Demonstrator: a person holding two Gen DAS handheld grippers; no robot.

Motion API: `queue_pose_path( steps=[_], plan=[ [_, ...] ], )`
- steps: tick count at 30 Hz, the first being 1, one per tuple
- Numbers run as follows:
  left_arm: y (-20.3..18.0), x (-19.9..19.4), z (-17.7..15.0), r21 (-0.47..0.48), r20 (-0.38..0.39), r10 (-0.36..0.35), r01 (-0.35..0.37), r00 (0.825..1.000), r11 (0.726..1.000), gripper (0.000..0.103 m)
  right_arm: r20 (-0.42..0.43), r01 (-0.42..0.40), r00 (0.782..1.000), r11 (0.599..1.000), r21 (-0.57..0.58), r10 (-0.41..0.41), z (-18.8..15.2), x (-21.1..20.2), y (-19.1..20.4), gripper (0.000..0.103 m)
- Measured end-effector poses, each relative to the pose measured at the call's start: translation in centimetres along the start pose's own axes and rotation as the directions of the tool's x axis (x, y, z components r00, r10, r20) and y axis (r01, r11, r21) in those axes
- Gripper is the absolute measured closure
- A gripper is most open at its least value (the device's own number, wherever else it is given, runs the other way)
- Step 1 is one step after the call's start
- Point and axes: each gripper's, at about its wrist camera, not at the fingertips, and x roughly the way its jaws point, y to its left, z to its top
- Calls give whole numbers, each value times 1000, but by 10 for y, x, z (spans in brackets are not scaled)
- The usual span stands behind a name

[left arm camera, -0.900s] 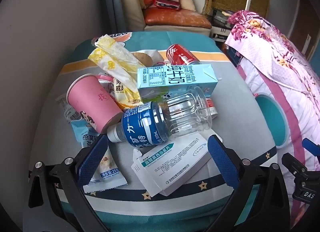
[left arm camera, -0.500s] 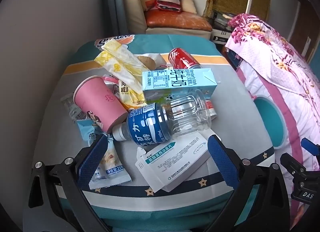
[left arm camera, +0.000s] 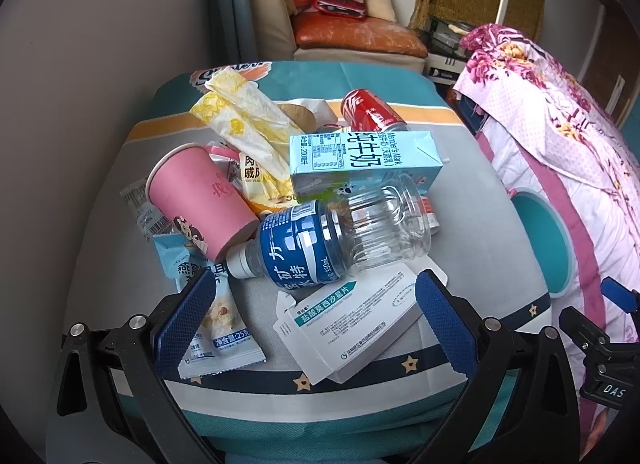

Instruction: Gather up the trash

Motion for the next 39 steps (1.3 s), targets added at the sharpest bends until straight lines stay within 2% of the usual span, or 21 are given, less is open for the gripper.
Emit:
queue_pose_path(
  steps=[24, 25, 39],
  plan=[
    [-8, 3, -16, 0, -4, 0, 0, 1000, 1000, 3, -34, 6, 999, 1000, -1, -6, -2, 12, 2, 6],
    [-2, 6, -3, 1, -9, -4, 4, 1000, 1000, 3, -35, 6, 999, 1000, -1, -7, -2, 12, 2, 6],
    [3, 14, -7, -10, -34, -19, 18, 999, 1000, 3, -58, 9, 998, 1000, -19, -10, -6, 20, 8, 6]
  ],
)
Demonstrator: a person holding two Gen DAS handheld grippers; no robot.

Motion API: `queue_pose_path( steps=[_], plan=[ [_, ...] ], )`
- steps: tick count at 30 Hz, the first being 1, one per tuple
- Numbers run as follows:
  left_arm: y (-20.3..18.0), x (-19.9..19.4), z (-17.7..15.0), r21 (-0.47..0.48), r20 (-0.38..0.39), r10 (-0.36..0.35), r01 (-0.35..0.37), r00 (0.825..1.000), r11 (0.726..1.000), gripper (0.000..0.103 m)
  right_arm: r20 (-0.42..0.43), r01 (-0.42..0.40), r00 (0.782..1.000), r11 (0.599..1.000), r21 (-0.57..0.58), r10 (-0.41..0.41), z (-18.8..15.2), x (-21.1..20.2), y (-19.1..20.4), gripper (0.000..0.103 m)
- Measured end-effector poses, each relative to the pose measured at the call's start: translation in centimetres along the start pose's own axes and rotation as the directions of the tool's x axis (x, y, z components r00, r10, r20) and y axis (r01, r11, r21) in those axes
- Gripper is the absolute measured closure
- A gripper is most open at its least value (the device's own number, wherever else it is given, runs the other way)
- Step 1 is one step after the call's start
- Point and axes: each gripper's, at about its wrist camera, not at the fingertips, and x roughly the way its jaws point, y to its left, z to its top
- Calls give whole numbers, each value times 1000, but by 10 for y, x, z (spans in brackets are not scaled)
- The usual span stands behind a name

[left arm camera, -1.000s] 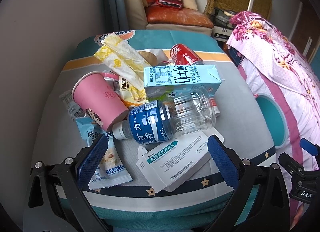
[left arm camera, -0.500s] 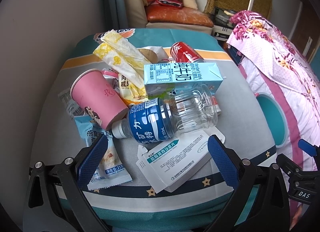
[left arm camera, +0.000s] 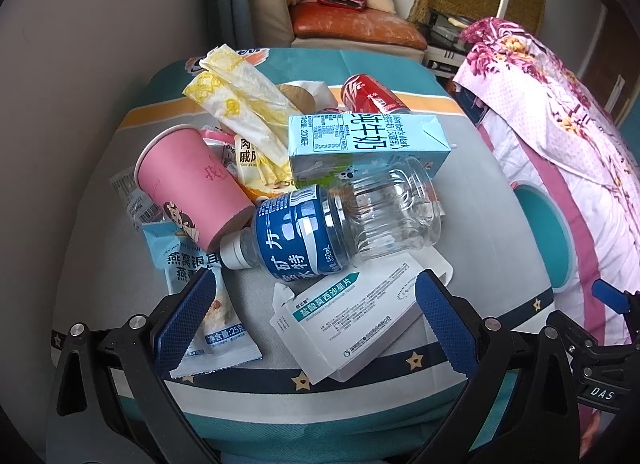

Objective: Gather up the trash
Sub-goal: 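Move the left gripper onto the pink paper cup and close it, then grasp the light-blue milk carton with the right gripper while the left lifts the pink cup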

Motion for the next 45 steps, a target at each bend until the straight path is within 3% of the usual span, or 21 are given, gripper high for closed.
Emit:
queue_pose_path(
  steps=[9, 15, 18, 21, 34, 37, 42, 45],
  plan=[
    [24, 7, 2, -40, -25, 3, -4, 1000, 999, 3, -25, -8, 1000, 998, -64, 7, 4, 10, 15, 6],
    [70, 13, 19, -120, -53, -6, -1, 999, 993, 3, -13, -19, 1000, 995, -102, 18, 17, 10, 23, 6],
    [100, 20, 30, -198, -80, -43, 26, 996, 980, 9, -22, -31, 999, 995, -99, 29, 18, 15, 25, 6],
    [119, 26, 39, -243, -100, -59, 34, 993, 970, 21, -39, -43, 998, 995, -95, 40, 18, 23, 26, 6],
    [119, 67, 64, -262, -143, -48, 9, 989, 965, 22, -82, -75, 995, 985, -156, 63, 43, 33, 27, 6],
    [121, 77, 64, -271, -145, -79, 37, 986, 962, 30, -79, -102, 993, 971, -218, 86, 61, 26, 38, 6],
    [118, 68, 64, -205, -94, -76, 55, 993, 977, 32, -56, -143, 990, 920, -364, 132, 102, 8, 73, 7],
    [122, 66, 66, -185, -88, -123, 105, 988, 977, 32, -81, -171, 985, 859, -482, 150, 128, 5, 108, 31]
  ],
)
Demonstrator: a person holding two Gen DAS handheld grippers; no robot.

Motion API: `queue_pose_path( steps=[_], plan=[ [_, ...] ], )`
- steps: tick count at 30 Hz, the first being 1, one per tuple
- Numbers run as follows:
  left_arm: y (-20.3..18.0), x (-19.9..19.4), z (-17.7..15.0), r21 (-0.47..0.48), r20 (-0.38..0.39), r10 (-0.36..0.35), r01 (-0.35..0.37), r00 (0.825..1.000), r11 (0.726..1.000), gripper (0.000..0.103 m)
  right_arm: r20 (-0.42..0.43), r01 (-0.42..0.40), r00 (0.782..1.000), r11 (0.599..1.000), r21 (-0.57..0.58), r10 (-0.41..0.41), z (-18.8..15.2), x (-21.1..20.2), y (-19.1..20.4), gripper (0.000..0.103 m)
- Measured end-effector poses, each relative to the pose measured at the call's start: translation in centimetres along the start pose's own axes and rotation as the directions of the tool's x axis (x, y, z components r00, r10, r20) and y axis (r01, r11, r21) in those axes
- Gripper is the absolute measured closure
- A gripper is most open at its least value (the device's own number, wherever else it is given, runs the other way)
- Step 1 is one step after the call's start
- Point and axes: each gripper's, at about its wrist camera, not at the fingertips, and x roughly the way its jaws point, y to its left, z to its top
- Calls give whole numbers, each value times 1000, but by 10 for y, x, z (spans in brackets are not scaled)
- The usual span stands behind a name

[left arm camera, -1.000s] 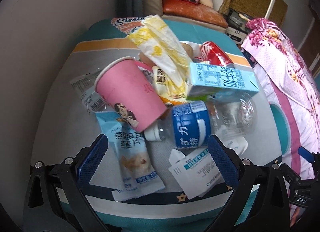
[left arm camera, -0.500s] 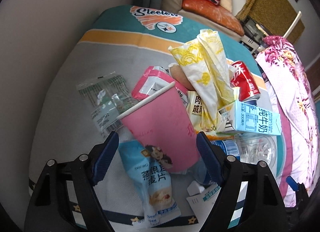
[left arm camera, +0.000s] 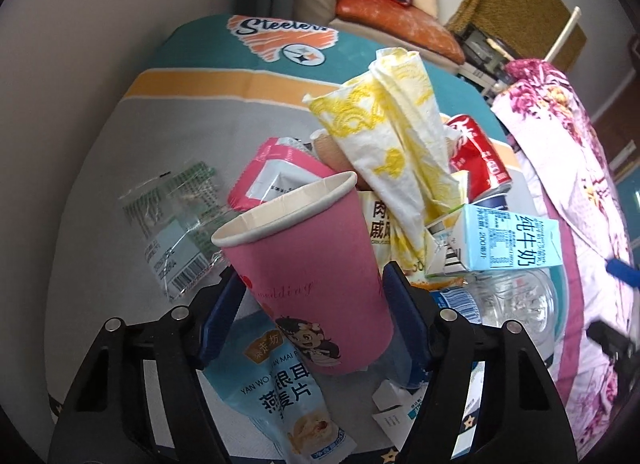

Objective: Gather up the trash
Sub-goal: 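Grasp the light-blue milk carton with the right gripper while the left lifts the pink cup, then carry both items to the teal bin while the left gripper drops the pink cup in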

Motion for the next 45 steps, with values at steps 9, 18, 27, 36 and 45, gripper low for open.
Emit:
queue_pose_path(
  steps=[9, 18, 27, 36, 45],
  plan=[
    [22, -11, 1, 37, 5, -96, 96, 995, 995, 32, -202, -112, 978, 938, -328, 46, 70, 44, 51, 51],
    [36, -13, 4, 34, 10, -130, 130, 991, 991, 32, -334, -156, 942, 874, -460, -8, 83, 85, 69, 40],
    [32, -10, 2, 33, 6, -133, 133, 991, 991, 32, -327, -168, 944, 915, -367, 43, 84, 97, 55, 62],
    [15, -39, 2, 63, 62, -126, 123, 990, 990, 32, -197, -133, 975, 980, -148, 103, 70, 51, 11, 63],
    [-40, -68, -5, 162, 83, -152, 138, 985, 977, 31, -112, -127, 983, 984, 126, 142, 8, 24, -59, 63]
  ],
)
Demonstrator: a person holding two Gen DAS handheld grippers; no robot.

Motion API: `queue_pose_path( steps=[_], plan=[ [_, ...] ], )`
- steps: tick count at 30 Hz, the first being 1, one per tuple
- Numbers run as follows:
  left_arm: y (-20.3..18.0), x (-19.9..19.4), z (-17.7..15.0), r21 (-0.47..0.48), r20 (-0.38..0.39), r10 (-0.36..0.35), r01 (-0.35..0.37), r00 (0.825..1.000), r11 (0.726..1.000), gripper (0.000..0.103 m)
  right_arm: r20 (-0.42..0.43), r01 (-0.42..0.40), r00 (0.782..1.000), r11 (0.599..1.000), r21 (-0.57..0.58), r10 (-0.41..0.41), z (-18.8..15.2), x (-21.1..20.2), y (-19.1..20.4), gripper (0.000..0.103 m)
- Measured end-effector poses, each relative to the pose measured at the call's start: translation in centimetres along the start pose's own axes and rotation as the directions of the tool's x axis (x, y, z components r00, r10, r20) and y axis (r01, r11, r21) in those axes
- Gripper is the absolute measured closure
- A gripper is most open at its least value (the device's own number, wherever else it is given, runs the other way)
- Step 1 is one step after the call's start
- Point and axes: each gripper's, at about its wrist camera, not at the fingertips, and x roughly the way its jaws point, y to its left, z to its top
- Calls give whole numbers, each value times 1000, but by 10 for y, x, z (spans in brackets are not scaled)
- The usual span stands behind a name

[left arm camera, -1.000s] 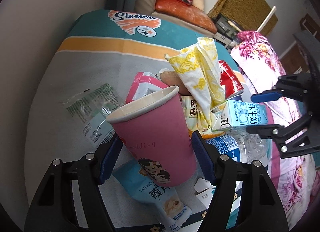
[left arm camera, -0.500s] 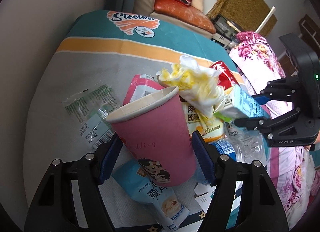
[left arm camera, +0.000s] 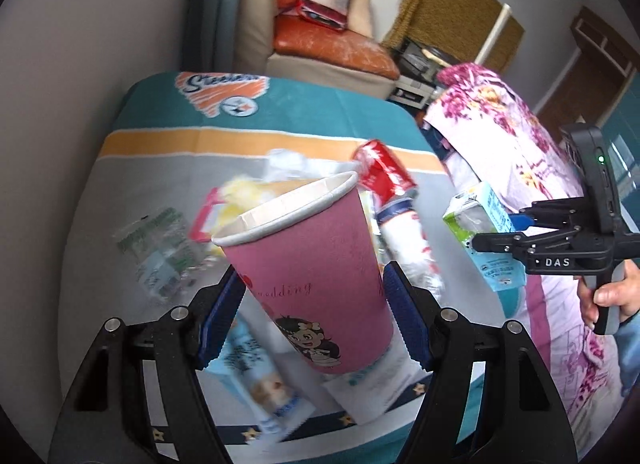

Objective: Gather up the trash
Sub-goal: 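Carry both items to the teal bin while the left gripper drops the pink cup in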

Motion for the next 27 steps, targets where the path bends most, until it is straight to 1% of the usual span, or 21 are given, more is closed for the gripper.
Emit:
queue_pose_path(
  steps=[4, 7, 10, 14, 16, 21, 24, 27],
  plan=[
    [-44, 17, 1, 74, -33, -33, 36, 999, 997, 31, 66, -18, 998, 992, 126, 10, -34, -20, -36, 63],
    [-83, 38, 2, 125, -74, -73, 82, 995, 989, 31, 112, -9, 994, 978, 208, -14, -60, -34, -64, 63],
    [-128, 61, 1, 187, -109, -108, 127, 988, 974, 31, 155, 6, 986, 958, 288, -53, -87, -46, -96, 63],
    [-189, 89, -5, 272, -155, -136, 175, 978, 946, 31, 205, 6, 974, 913, 408, -98, -123, -58, -143, 63],
    [-214, 107, -9, 301, -179, -134, 183, 975, 936, 31, 215, -9, 971, 886, 464, -103, -141, -58, -167, 63],
    [-268, 148, -15, 347, -252, -133, 218, 959, 912, 31, 235, -29, 964, 833, 553, -123, -175, -59, -213, 63],
    [-299, 170, -18, 371, -279, -127, 229, 952, 900, 31, 238, -39, 963, 806, 591, -128, -191, -56, -233, 63],
    [-326, 193, -22, 399, -302, -120, 239, 946, 885, 31, 223, -35, 965, 783, 621, -134, -203, -48, -250, 63]
  ],
)
